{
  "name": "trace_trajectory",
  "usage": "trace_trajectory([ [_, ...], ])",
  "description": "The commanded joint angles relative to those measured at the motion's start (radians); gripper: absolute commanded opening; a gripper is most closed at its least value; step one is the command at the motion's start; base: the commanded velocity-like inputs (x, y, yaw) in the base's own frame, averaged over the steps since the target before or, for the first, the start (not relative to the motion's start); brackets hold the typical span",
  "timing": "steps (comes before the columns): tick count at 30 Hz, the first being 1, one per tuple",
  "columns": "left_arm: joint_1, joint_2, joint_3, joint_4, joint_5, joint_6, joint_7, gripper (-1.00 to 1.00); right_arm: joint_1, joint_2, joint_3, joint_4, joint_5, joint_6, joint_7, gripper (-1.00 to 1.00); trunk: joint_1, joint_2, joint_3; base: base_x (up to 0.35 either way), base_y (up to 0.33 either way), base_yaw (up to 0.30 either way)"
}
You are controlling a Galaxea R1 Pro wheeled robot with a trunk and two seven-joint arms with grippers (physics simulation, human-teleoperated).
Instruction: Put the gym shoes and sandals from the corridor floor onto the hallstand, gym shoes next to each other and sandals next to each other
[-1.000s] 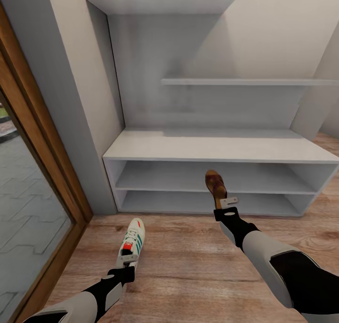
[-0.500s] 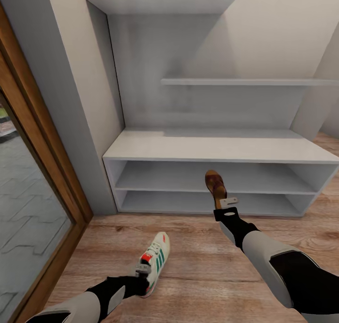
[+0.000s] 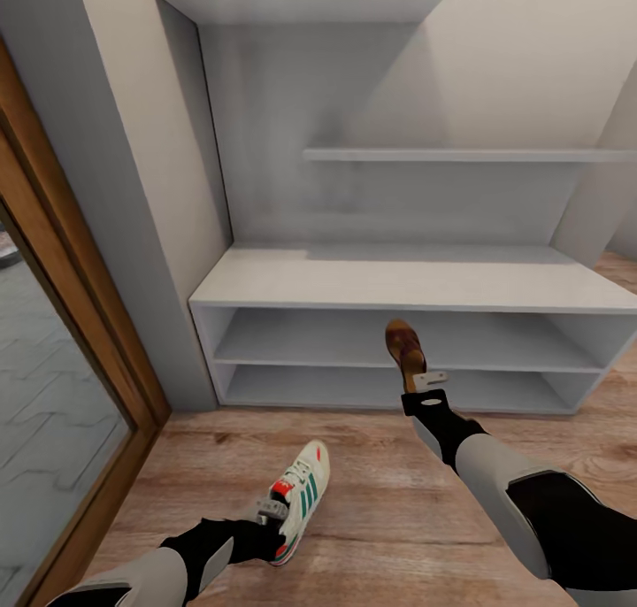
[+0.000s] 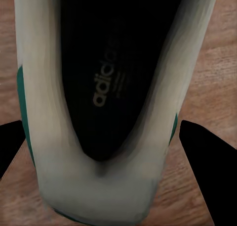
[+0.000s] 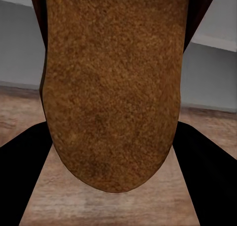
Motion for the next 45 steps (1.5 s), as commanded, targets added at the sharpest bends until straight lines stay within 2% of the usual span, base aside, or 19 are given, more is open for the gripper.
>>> trace_trajectory([
  [1,0.0,0.0,0.009,-0.003,-0.009,0.007,-0.004,-1.0,0.0,0.0,0.009,-0.002,-0.007,0.007,-0.005,-1.0,0.0,0.0,-0.001,0.071,0.0,0.0],
  [13,0.0,0.001,0.009,-0.003,-0.008,0.007,0.03,-1.0,0.0,-0.001,0.009,0.003,-0.007,0.006,-0.005,-1.0,0.0,0.0,-0.001,0.137,0.0,0.0],
  [23,0.0,0.002,0.009,-0.003,-0.008,0.007,0.032,-1.0,0.004,-0.001,0.009,0.04,-0.007,-0.042,-0.005,-1.0,0.0,0.0,-0.001,0.006,0.0,0.0],
  [45,0.0,0.001,0.009,-0.003,-0.008,0.007,0.032,-1.0,0.007,-0.001,0.009,0.043,-0.008,-0.045,-0.005,-1.0,0.0,0.0,-0.001,0.03,0.0,0.0],
])
